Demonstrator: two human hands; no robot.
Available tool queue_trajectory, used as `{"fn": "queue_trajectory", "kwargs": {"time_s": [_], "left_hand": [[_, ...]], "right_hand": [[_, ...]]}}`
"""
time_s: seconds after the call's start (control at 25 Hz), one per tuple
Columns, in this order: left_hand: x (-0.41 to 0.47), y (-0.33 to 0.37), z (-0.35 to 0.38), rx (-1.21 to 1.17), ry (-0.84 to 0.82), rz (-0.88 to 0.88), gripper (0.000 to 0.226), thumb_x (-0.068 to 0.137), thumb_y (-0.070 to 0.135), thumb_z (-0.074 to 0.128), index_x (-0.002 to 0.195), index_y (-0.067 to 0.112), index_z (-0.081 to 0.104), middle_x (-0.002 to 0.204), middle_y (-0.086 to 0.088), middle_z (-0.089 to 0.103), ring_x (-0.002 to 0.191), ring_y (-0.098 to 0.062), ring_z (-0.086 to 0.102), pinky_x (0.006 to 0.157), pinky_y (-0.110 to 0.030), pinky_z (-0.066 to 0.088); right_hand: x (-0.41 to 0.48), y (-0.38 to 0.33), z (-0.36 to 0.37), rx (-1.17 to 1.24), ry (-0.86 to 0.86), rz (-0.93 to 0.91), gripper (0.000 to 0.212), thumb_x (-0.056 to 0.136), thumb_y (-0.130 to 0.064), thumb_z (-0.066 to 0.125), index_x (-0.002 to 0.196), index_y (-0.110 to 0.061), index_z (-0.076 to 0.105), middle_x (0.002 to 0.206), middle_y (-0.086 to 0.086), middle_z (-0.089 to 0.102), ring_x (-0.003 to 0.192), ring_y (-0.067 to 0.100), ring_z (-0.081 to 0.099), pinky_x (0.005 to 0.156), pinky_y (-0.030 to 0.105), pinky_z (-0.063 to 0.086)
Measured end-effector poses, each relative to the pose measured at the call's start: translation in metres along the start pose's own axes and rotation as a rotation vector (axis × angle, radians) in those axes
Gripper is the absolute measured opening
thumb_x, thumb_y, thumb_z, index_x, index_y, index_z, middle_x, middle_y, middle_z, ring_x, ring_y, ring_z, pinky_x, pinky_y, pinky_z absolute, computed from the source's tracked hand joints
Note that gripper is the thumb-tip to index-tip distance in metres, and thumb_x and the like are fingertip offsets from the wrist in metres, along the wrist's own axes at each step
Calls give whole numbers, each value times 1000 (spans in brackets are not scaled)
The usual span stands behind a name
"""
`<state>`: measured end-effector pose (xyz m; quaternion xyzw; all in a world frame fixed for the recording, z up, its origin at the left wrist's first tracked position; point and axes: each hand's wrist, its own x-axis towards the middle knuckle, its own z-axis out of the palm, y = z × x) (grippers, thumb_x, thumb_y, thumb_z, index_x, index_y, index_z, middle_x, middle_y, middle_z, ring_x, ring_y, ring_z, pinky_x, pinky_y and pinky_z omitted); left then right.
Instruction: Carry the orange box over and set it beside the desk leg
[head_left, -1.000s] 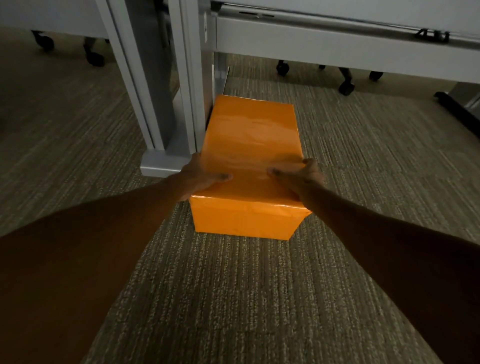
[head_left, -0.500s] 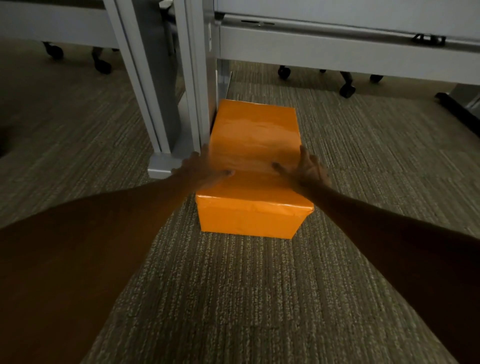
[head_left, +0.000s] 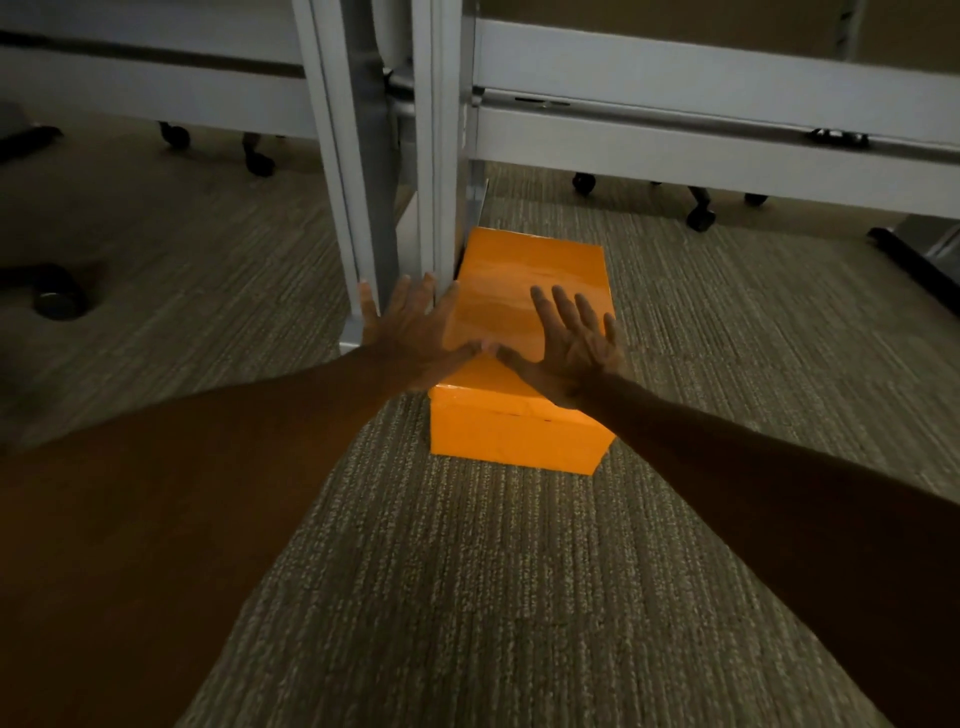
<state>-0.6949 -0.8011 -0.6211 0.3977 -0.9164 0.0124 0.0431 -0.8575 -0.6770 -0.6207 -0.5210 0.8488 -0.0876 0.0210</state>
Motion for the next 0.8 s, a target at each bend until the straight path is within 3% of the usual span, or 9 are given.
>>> {"fn": "queue_trajectory", "kwargs": {"time_s": [0.28,0.56,0.8], "left_hand": [[-58,-31,-3,5,-20,-84,113,56,95,-7,150,31,-3,162,-6,-3,147,-34,-4,105,-68,-16],[-161,-63,-3,-58,-87,-243,102,69,90,3,151,31,-2,161,-8,-5,147,-32,-2,107,-65,-17],[-253,-86,-40,-53,-222,-318,95,73,87,10,150,32,-1,162,-8,-1,147,-32,-1,110,-66,-11]], "right_hand": [[-28,-37,4,-47,5,-97,108,66,-94,19,153,-32,-3,164,0,-1,150,25,-4,119,55,1],[-88,-105,27,27,-136,-162,114,59,-96,5,153,-32,-2,164,-2,-3,150,24,-7,119,55,1],[-161,-155,9,33,-203,-247,101,73,-87,28,154,-29,6,164,1,4,150,26,-2,119,55,2]]}}
